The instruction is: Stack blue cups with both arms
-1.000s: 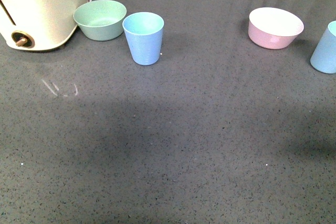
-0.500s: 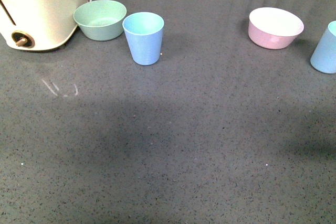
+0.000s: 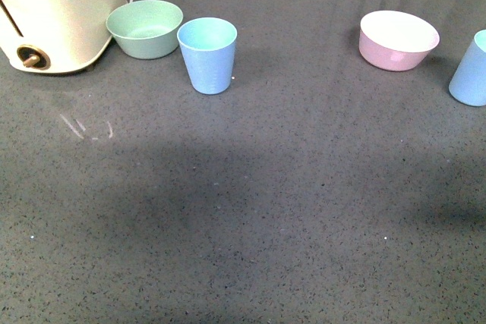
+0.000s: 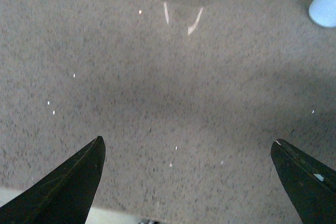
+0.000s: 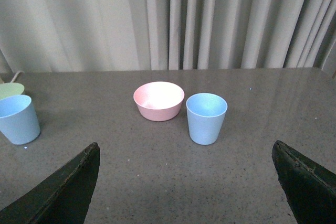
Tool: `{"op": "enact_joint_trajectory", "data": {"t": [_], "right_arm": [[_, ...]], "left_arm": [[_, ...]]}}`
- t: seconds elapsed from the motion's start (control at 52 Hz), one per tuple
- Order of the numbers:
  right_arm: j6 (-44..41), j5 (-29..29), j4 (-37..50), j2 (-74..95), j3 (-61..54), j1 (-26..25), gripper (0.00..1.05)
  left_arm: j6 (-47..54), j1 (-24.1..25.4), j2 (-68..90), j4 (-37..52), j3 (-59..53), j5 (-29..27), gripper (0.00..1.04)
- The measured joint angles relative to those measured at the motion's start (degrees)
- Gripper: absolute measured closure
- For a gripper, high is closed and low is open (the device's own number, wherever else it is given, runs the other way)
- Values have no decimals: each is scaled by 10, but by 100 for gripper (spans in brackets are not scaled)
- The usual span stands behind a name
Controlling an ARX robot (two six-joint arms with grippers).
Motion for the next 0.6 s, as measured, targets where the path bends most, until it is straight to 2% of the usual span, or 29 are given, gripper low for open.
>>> {"op": "enact_joint_trajectory", "data": {"t": [0.115, 0.212, 0.596], "right_arm": [[0, 0, 0, 0, 0, 0, 9], [0, 0, 0, 0, 0, 0, 9], [0, 0, 0, 0, 0, 0, 9]], "left_arm": [[0, -26, 81, 53, 41, -5, 9], [-14, -61, 194, 95, 97, -34, 9], [-160, -181, 491, 99, 298, -55, 9]]}}
